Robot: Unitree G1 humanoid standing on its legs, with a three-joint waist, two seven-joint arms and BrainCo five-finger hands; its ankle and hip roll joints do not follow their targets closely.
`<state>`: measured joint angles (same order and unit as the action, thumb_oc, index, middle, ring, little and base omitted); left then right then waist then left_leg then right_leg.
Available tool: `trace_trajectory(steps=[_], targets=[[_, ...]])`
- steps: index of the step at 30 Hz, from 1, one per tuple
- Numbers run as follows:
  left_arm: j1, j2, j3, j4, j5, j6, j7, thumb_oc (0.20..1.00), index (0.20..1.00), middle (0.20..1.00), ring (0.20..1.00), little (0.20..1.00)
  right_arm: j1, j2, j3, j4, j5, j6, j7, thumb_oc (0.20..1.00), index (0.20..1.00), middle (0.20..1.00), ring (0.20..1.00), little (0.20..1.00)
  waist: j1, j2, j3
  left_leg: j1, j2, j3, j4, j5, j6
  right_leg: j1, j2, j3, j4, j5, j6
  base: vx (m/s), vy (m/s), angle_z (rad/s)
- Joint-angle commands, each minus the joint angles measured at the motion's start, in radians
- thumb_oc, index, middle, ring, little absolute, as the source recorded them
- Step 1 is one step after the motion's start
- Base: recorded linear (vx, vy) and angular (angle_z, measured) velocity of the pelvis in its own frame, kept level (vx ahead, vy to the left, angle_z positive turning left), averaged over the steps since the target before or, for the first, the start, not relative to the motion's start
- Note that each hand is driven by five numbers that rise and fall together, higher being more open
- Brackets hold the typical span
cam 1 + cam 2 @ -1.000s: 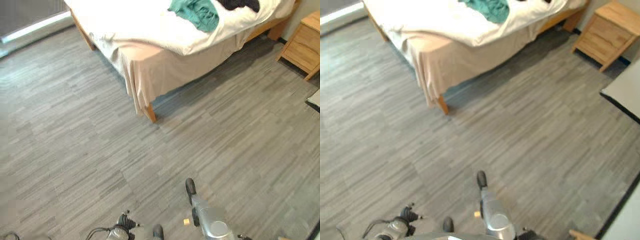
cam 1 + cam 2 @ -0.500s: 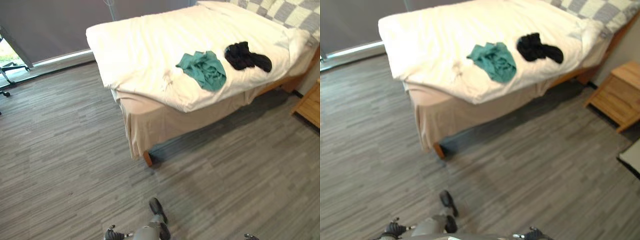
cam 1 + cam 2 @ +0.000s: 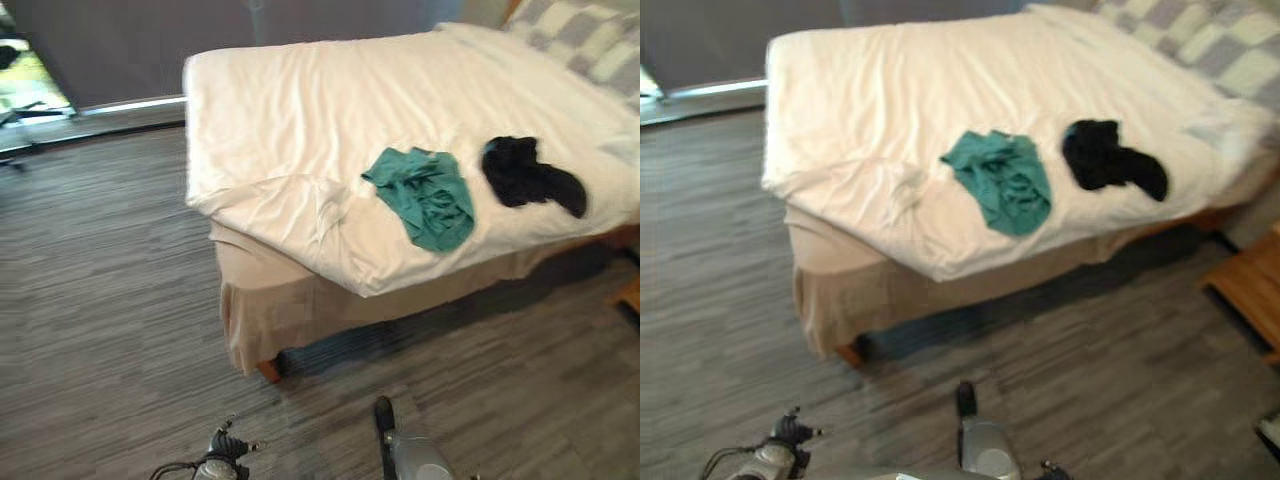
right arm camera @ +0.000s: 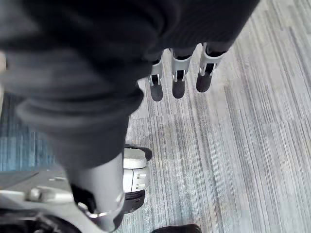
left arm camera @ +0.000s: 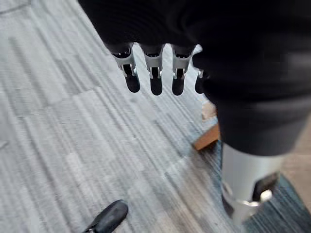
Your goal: Tidy up the quilt and then pick up the clothes from the bed and put them into the laundry hamper.
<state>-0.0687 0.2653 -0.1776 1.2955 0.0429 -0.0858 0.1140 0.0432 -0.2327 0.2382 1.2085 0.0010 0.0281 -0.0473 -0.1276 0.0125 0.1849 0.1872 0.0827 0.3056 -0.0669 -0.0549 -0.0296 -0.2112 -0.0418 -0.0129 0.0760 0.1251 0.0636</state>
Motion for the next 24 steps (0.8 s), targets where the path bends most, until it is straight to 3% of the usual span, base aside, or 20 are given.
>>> trace_trajectory(steps=[1, 3, 5, 7, 8, 16, 17, 19, 24], targets=[[-0.039, 0.019, -0.003, -0.02, -0.021, -0.018, 0.02, 1.0, 1.0, 1.0, 1.0, 1.0, -0.055, -0.013, -0.006, 0.022, -0.026, -0.003, -0.031, 1.0, 1.0, 1.0, 1.0, 1.0, -0.013, -0.068, 0.074, -0.179, 0.09, -0.008, 0.29, 0.111, -0.102, 0.233, -0.072, -0.036, -0.158, -0.072, 0.028, 0.08, -0.248, 0.65], [-0.044, 0.011, -0.004, -0.037, -0.051, -0.026, 0.027, 1.0, 1.0, 1.0, 1.0, 1.0, -0.065, -0.026, -0.015, 0.036, -0.029, 0.002, -0.049, 1.0, 1.0, 1.0, 1.0, 1.0, 0.004, -0.078, 0.084, -0.234, 0.092, -0.018, 0.327, 0.127, -0.101, 0.263, -0.08, -0.061, -0.163, -0.096, 0.015, 0.13, -0.125, 0.65], [-0.028, 0.0, 0.013, -0.046, -0.086, -0.035, 0.035, 1.0, 1.0, 1.0, 1.0, 1.0, -0.07, -0.028, -0.016, 0.05, -0.033, 0.001, -0.055, 1.0, 1.0, 1.0, 1.0, 1.0, 0.014, -0.065, 0.063, -0.22, 0.071, -0.022, 0.209, 0.112, -0.091, 0.274, -0.073, -0.063, -0.163, -0.111, 0.022, 0.24, 0.03, 0.36], [-0.02, -0.002, 0.024, -0.046, -0.1, -0.039, 0.041, 1.0, 1.0, 1.0, 1.0, 1.0, -0.067, -0.029, -0.017, 0.054, -0.036, 0.0, -0.056, 1.0, 1.0, 1.0, 1.0, 1.0, 0.02, -0.054, 0.054, -0.208, 0.07, -0.033, 0.143, 0.137, -0.092, 0.277, -0.068, -0.062, -0.163, -0.116, 0.025, 0.28, 0.098, -0.01], [-0.013, 0.013, 0.069, -0.059, -0.153, -0.055, 0.074, 1.0, 1.0, 1.0, 1.0, 1.0, -0.057, -0.036, -0.036, 0.052, -0.023, -0.011, -0.062, 1.0, 1.0, 1.0, 1.0, 1.0, 0.025, -0.028, 0.039, -0.177, 0.084, -0.06, -0.005, 0.187, -0.102, 0.305, -0.055, -0.076, -0.163, -0.143, 0.029, 0.38, 0.14, -0.07], [-0.085, 0.193, 0.114, -0.395, -0.121, -0.142, 0.236, 1.0, 1.0, 1.0, 1.0, 1.0, -0.013, -0.014, -0.033, 0.001, -0.012, -0.058, -0.101, 1.0, 1.0, 1.0, 1.0, 1.0, 0.008, -0.024, 0.035, -0.124, 0.09, -0.025, -0.02, 0.155, -0.113, 0.317, -0.06, -0.063, -0.163, -0.137, 0.044, 0.15, 0.094, -0.08], [-0.111, 0.254, 0.153, -0.528, -0.118, -0.18, 0.306, 1.0, 1.0, 1.0, 1.0, 1.0, 0.017, -0.005, -0.033, -0.023, -0.004, -0.075, -0.106, 1.0, 1.0, 1.0, 1.0, 1.0, 0.006, -0.03, 0.041, -0.125, 0.088, -0.019, -0.02, 0.148, -0.113, 0.307, -0.066, -0.058, -0.163, -0.131, 0.053, 0.01, 0.033, -0.13], [-0.141, 0.294, 0.192, -0.629, -0.117, -0.207, 0.365, 1.0, 1.0, 1.0, 1.0, 1.0, 0.042, 0.001, -0.031, -0.031, -0.001, -0.084, -0.105, 1.0, 1.0, 1.0, 1.0, 1.0, 0.0, -0.036, 0.045, -0.13, 0.085, -0.014, -0.02, 0.142, -0.112, 0.292, -0.071, -0.053, -0.163, -0.127, 0.06, 0.0, 0.02, -0.06], [-0.264, 0.392, 0.221, -0.833, -0.043, -0.232, 0.439, 1.0, 1.0, 1.0, 1.0, 1.0, 0.067, -0.007, -0.019, -0.022, -0.005, -0.085, -0.087, 1.0, 1.0, 1.0, 1.0, 1.0, -0.021, -0.04, 0.067, -0.152, 0.08, -0.002, -0.02, 0.133, -0.109, 0.239, -0.08, -0.033, -0.163, -0.109, 0.073, -0.04, 0.023, -0.14]])
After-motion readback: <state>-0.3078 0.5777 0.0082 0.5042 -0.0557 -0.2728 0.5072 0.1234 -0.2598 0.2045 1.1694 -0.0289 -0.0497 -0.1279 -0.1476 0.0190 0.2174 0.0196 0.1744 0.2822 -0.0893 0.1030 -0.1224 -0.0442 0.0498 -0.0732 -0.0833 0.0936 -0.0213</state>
